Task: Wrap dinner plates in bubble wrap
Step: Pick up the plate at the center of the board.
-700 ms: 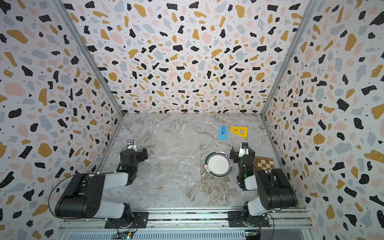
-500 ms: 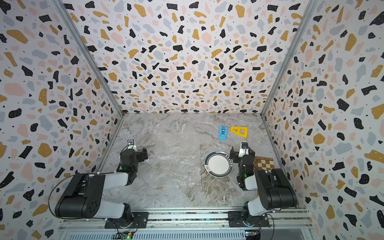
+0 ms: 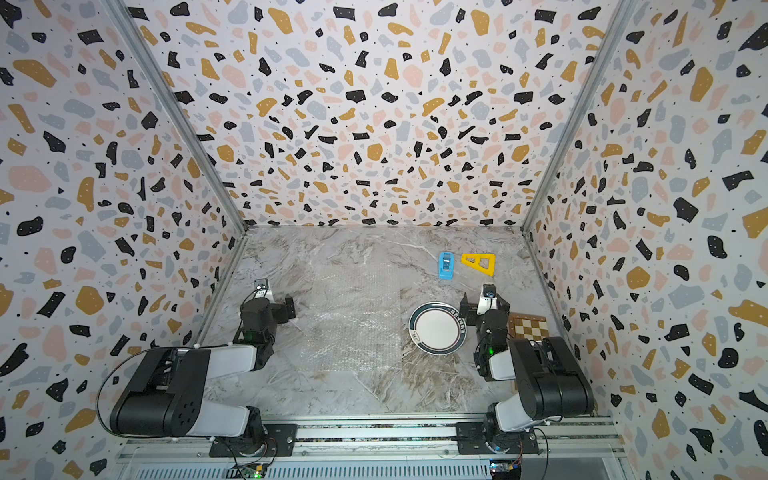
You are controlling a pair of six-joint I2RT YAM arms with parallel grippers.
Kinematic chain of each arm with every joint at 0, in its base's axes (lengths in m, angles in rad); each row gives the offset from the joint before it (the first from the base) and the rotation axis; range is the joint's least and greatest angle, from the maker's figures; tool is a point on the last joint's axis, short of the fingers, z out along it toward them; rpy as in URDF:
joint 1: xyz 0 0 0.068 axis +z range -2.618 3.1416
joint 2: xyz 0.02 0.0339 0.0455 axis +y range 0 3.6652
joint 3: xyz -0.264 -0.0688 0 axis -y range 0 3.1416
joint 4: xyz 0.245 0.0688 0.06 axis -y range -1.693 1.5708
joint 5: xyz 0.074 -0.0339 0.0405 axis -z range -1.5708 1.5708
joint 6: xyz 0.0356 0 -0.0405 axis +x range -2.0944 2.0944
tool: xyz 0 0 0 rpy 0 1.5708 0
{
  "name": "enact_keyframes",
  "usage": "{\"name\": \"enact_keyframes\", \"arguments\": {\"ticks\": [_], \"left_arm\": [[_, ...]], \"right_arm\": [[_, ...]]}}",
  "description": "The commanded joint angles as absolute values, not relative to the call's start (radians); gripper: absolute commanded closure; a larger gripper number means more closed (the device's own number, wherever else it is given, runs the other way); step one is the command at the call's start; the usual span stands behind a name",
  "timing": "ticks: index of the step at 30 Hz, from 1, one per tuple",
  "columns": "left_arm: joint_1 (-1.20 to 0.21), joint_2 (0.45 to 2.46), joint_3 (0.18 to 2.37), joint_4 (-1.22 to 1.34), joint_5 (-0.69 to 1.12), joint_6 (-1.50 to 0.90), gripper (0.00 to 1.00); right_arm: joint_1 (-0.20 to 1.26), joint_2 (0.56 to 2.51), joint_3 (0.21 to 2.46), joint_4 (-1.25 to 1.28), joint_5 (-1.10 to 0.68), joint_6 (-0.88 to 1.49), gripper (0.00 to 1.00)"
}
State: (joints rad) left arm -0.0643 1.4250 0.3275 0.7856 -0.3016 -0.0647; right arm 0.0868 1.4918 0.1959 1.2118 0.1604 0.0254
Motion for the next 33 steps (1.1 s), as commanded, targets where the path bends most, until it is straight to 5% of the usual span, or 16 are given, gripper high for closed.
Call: {"name": "enact_keyframes", "arguments": {"ticks": [1, 14, 19, 33], "left_arm": [[-0.069, 1.409, 0.319, 0.813, -0.314, -0.067, 0.01], [-0.063, 1.39, 0.33, 0.793, -0.298, -0.064, 0.01], [-0.063, 1.283, 0.478, 0.46, -0.254, -0.042, 0.01], [-0.083, 1.241, 0.8, -0.169, 0.0, -0.387, 0.01]], "right_arm": [[0.086, 1.472, 0.202, 1.223, 0.155, 0.032, 0.0], [0.074, 1.452, 0.208, 1.213, 0.167, 0.053, 0.0], [-0.002, 1.355, 0.427, 0.725, 0.042, 0.134, 0.0], [-0.079, 1.253, 0.59, 0.085, -0.453, 0.478, 0.08]]}}
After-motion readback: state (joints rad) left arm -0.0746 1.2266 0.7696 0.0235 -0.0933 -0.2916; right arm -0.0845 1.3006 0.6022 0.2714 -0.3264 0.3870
